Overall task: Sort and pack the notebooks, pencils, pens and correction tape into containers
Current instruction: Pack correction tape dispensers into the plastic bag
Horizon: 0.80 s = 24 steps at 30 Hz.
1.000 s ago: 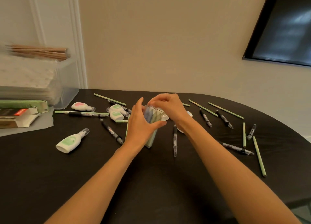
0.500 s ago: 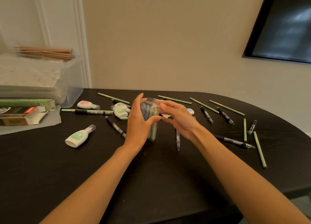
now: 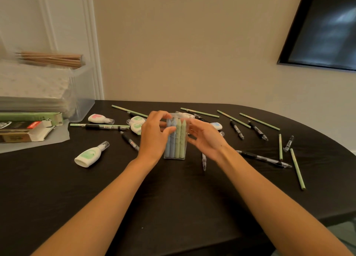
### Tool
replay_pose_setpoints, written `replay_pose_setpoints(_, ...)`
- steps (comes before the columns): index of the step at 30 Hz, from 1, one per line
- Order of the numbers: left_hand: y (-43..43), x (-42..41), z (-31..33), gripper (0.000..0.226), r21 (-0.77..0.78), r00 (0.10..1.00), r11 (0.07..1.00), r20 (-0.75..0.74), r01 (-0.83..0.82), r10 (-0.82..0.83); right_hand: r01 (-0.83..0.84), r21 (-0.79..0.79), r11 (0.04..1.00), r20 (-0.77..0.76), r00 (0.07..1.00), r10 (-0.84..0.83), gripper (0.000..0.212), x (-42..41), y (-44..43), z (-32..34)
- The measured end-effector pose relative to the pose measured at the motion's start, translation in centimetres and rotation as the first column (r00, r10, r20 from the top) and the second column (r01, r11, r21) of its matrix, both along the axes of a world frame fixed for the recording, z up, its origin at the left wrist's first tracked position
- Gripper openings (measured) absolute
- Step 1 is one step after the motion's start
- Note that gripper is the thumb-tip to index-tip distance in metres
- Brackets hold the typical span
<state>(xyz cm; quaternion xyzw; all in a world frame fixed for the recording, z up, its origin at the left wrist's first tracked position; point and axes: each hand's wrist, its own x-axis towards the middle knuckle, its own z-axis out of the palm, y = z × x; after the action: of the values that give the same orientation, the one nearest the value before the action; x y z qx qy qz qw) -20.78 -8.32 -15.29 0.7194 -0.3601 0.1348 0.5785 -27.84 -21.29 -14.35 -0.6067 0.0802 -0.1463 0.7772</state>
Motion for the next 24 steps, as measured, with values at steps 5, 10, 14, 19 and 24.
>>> replay_pose_setpoints(5, 0.1, 0.1, 0.1, 0.017, 0.035, 1.0, 0.999, 0.026, 0.006, -0.007, 0.008, -0.072, 0.997, -0.063, 0.998, -0.013, 0.013, 0.6, -0.2, 0.8)
replay_pose_setpoints(10, -0.1, 0.0, -0.4, 0.021, 0.074, 0.989, 0.996, 0.143, -0.053, 0.042, 0.127, -0.225, 0.966, -0.003, 0.991, -0.131, 0.017, 1.1, 0.4, 2.3)
replay_pose_setpoints(14, 0.1, 0.2, -0.2, 0.026, 0.08, 0.99, 0.995, 0.133, -0.054, 0.043, 0.208, -0.453, 0.867, 0.103, 0.978, -0.18, 0.029, 0.5, 1.0, 2.2)
replay_pose_setpoints(19, 0.1, 0.4, -0.1, 0.025, 0.073, 0.993, 0.997, 0.117, -0.038, 0.029, 0.253, -0.43, 0.866, 0.15, 0.967, -0.208, 0.016, 0.4, 1.3, 1.3)
replay_pose_setpoints(24, 0.1, 0.4, 0.1, 0.025, 0.073, 0.992, 0.996, 0.12, -0.042, 0.033, 0.319, -0.516, 0.795, 0.183, 0.948, -0.262, 0.014, 0.8, 1.3, 1.2)
